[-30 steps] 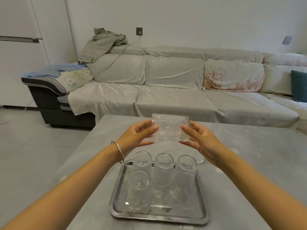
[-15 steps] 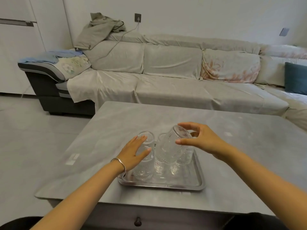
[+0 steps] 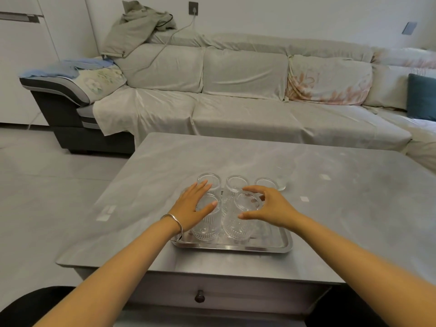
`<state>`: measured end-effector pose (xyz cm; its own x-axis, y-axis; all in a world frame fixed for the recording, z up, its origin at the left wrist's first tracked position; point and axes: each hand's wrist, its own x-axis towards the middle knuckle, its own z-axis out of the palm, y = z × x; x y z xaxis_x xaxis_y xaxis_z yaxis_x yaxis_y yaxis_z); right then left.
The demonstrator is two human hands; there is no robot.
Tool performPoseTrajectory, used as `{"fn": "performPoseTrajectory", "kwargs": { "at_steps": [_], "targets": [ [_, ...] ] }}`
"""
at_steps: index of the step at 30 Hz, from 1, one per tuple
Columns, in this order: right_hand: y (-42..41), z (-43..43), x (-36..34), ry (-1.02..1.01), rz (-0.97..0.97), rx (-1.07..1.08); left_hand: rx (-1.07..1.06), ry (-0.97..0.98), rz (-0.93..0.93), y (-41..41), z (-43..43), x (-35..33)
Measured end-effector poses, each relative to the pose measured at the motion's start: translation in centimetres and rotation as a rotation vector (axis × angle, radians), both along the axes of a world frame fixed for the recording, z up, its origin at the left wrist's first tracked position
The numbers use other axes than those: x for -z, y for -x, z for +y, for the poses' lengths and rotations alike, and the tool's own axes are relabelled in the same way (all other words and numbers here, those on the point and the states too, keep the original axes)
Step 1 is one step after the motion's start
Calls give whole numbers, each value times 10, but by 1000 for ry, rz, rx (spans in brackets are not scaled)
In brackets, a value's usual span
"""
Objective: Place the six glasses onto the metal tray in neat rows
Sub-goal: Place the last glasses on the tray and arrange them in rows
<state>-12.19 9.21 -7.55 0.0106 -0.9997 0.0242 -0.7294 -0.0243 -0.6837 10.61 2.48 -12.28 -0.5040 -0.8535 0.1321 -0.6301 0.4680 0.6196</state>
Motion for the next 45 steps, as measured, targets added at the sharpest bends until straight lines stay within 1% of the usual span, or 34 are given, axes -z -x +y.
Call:
{"fn": "performPoseTrajectory", "kwargs": {
  "at_steps": [7, 9, 12, 14, 18, 24, 34, 37, 39, 42, 45],
  "targets": [
    [-9, -4, 19, 21, -14, 3, -7, -34, 82, 1, 3, 1],
    [-13, -4, 22, 40, -16, 6, -15, -52, 141, 2, 4, 2],
    [-16, -3, 26, 65, -21, 4, -89, -215, 301, 4, 6, 3],
    [-14, -1, 29, 59, -53, 3, -148, -327, 356, 4, 7, 5],
    [-7, 3, 29, -11, -194, 35, -178, -406, 361, 4, 7, 10],
    [-8, 6, 29, -3, -233, 58, -164, -430, 367, 4, 7, 7],
    [-6, 6, 21, -31, -261, 23, -167, -385, 437, 3, 0, 4],
    [6, 0, 6, 38, -330, 1, -157, -312, 413, 5, -12, -9],
    [19, -9, -6, 104, -366, 24, -148, -234, 379, 12, -23, -20],
    [47, -24, -18, 191, -392, 100, -123, -146, 339, 31, -41, -38],
    [79, -42, -21, 239, -388, 208, -92, -142, 328, 55, -60, -50]
  ]
}}
